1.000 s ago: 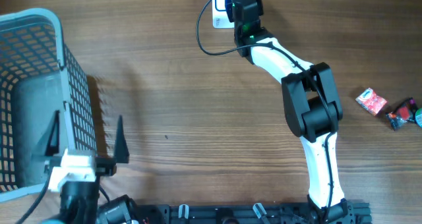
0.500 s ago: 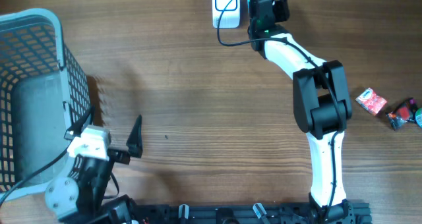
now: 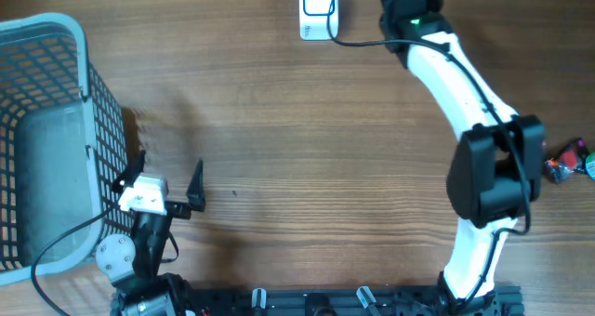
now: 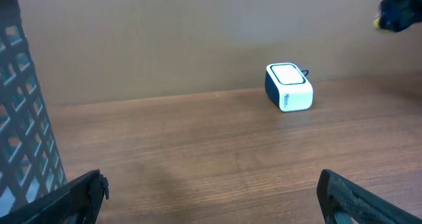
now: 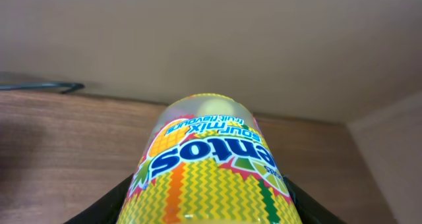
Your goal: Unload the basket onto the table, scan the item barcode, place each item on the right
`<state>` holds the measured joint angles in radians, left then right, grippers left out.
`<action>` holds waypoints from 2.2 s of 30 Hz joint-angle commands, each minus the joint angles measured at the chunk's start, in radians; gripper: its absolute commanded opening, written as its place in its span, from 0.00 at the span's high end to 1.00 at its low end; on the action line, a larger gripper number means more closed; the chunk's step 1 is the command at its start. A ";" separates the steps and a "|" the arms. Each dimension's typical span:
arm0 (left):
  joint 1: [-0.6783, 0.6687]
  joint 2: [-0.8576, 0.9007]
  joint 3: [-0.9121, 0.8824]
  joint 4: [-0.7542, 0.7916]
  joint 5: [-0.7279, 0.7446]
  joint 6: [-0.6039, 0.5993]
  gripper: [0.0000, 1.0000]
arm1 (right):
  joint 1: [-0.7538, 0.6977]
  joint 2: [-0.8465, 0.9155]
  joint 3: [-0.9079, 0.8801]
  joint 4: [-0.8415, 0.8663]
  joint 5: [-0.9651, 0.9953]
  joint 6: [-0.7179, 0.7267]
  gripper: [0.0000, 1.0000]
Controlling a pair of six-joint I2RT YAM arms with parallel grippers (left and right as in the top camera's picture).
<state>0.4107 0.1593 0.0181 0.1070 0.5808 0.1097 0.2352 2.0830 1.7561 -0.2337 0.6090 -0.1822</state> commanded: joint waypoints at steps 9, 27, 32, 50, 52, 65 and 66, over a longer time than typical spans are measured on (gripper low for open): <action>-0.001 -0.002 -0.012 -0.045 -0.032 -0.010 0.00 | -0.316 -0.126 0.018 -0.580 -0.061 0.423 0.76; -0.001 -0.002 -0.012 -0.149 -0.028 -0.013 0.00 | -0.776 -0.014 0.015 -0.720 -0.431 0.601 0.72; -0.001 -0.002 -0.012 -0.149 -0.028 -0.013 0.00 | -0.777 0.084 0.015 -0.696 -0.431 0.601 0.63; -0.001 -0.002 -0.012 -0.149 -0.028 -0.013 0.00 | -0.778 -0.052 0.011 -0.731 -0.419 0.504 0.00; -0.001 -0.002 -0.012 -0.149 -0.028 -0.013 0.00 | -0.772 -0.202 0.011 -0.752 -0.517 0.427 0.00; -0.001 -0.002 -0.012 -0.149 -0.028 -0.013 0.00 | -0.549 -1.315 0.011 -1.193 -0.721 0.227 0.00; -0.001 -0.002 -0.012 -0.149 -0.028 -0.013 0.00 | -0.549 -1.356 0.011 -1.240 -0.676 0.240 0.00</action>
<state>0.4107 0.1600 0.0120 -0.0433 0.5571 0.1062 -0.3183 0.8303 1.7706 -1.4082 -0.1780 0.0959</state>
